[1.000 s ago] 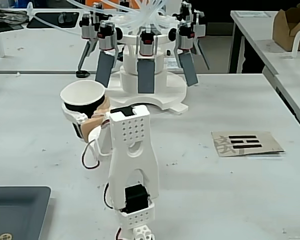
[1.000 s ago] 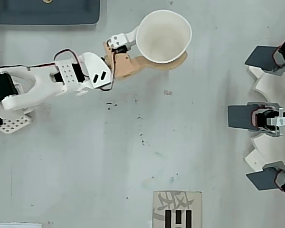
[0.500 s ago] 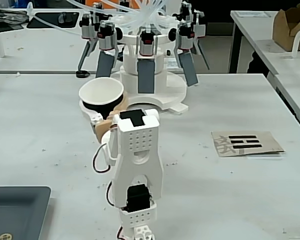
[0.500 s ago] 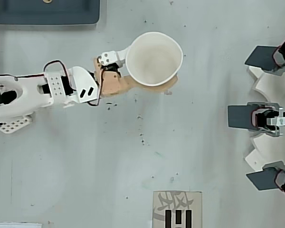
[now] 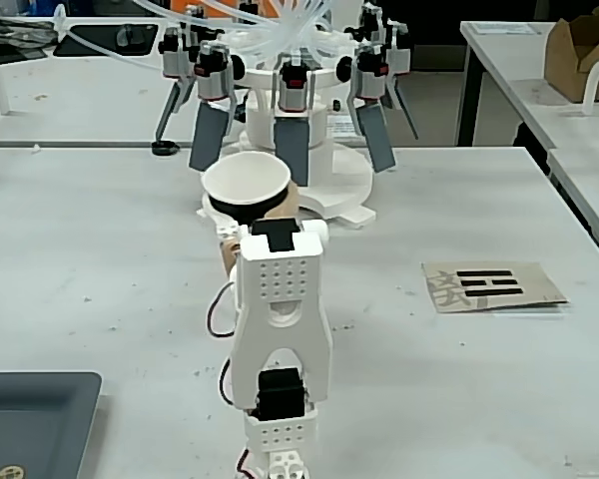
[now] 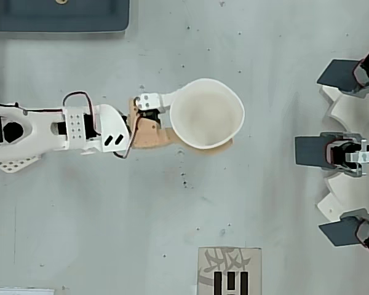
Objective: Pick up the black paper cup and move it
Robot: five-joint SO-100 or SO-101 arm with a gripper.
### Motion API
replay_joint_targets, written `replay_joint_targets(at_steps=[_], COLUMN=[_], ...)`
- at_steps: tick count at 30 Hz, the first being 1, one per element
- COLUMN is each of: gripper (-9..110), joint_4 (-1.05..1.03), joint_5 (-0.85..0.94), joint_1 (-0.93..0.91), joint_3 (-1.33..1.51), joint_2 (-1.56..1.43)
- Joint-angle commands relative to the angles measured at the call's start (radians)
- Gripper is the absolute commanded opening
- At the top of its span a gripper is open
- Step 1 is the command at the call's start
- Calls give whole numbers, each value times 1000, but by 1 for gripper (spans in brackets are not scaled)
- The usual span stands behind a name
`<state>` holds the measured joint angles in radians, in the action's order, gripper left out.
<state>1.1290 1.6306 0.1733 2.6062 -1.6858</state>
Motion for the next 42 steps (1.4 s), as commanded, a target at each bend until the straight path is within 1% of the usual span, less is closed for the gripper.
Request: replay_joint_targets(at_steps=[1, 9, 16, 24, 42], gripper=[9, 9, 9, 8, 8], joint_4=[-21, -97, -195, -262, -341], joint_5=[-18, -63, -84, -89, -87], joint_1=[-37, -104, -114, -121, -153], joint_3=[-26, -135, -301, -456, -624], joint_2=[-52, -9, 61, 147, 247])
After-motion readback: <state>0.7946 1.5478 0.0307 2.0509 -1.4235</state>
